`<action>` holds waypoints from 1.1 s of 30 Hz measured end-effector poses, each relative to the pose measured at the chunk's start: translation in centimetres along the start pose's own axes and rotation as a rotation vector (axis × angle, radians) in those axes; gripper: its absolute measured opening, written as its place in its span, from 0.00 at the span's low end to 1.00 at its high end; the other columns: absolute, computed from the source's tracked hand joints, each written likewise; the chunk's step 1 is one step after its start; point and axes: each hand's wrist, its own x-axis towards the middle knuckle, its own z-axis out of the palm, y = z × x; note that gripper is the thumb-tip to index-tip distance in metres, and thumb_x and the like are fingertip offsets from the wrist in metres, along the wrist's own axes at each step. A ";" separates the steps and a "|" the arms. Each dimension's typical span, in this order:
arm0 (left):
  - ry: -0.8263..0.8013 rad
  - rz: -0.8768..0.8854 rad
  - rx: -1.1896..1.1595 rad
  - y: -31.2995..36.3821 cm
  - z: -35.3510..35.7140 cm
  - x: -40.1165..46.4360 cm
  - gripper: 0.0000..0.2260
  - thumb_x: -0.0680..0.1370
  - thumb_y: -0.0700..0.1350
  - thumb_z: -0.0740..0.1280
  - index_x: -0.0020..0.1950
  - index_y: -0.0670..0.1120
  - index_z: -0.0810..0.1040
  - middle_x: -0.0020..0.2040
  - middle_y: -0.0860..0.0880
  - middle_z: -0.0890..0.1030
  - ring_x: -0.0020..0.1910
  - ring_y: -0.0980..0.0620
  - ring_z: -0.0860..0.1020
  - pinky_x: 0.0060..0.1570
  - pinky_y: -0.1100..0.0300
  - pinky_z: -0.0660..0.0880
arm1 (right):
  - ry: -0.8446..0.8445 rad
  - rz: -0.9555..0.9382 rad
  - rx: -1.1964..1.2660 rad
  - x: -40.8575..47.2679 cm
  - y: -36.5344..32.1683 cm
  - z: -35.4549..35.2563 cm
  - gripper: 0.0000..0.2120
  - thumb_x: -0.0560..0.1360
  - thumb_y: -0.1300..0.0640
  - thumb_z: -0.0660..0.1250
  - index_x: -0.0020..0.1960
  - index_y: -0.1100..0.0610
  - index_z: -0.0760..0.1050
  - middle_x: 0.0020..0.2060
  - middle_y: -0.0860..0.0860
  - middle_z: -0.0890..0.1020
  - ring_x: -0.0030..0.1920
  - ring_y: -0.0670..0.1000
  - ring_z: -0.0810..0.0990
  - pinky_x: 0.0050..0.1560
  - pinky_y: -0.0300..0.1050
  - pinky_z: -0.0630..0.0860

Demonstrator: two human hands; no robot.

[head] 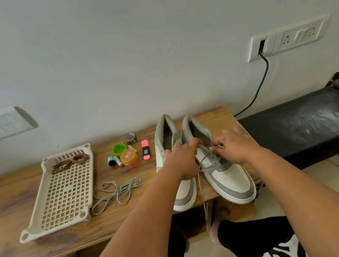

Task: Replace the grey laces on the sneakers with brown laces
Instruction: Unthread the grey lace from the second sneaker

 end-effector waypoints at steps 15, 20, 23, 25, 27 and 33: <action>-0.040 0.004 -0.002 0.2 -0.5 -0.3 0.29 0.73 0.40 0.66 0.72 0.52 0.60 0.65 0.47 0.75 0.66 0.44 0.68 0.64 0.42 0.66 | 0.235 0.094 0.462 -0.5 2.6 0.6 0.07 0.77 0.48 0.67 0.55 0.42 0.79 0.60 0.50 0.71 0.68 0.55 0.61 0.68 0.57 0.62; -0.032 0.004 -0.005 0.3 -0.6 -0.6 0.29 0.74 0.41 0.67 0.72 0.52 0.60 0.65 0.46 0.75 0.65 0.44 0.68 0.65 0.42 0.65 | 0.015 0.039 0.148 0.2 0.7 1.2 0.13 0.81 0.44 0.59 0.62 0.44 0.75 0.66 0.51 0.69 0.69 0.57 0.61 0.69 0.55 0.60; -0.029 0.000 -0.016 0.3 -0.5 -0.6 0.30 0.74 0.41 0.67 0.73 0.53 0.60 0.66 0.47 0.75 0.66 0.44 0.69 0.64 0.42 0.66 | 0.027 0.103 0.327 0.4 1.3 1.0 0.17 0.84 0.48 0.53 0.68 0.52 0.71 0.67 0.54 0.69 0.68 0.57 0.66 0.64 0.53 0.68; -0.030 -0.002 -0.022 0.2 -0.4 -0.6 0.30 0.74 0.41 0.67 0.73 0.53 0.60 0.66 0.48 0.75 0.66 0.44 0.69 0.64 0.42 0.66 | 0.156 0.274 0.529 0.4 2.8 0.7 0.19 0.84 0.49 0.51 0.68 0.57 0.70 0.66 0.56 0.71 0.65 0.58 0.70 0.62 0.54 0.71; -0.024 -0.002 -0.015 0.2 -0.3 -0.4 0.30 0.74 0.41 0.66 0.73 0.54 0.60 0.66 0.48 0.75 0.66 0.44 0.70 0.63 0.42 0.66 | 0.282 0.436 0.551 0.1 4.7 0.6 0.18 0.84 0.50 0.50 0.66 0.58 0.70 0.64 0.58 0.73 0.63 0.60 0.72 0.64 0.60 0.71; -0.012 -0.005 -0.030 0.2 -0.2 -0.3 0.30 0.73 0.40 0.67 0.72 0.54 0.60 0.65 0.49 0.76 0.66 0.45 0.71 0.64 0.42 0.66 | 0.188 0.147 0.296 -0.8 3.3 0.4 0.11 0.81 0.48 0.61 0.62 0.41 0.73 0.68 0.51 0.66 0.70 0.58 0.60 0.67 0.61 0.62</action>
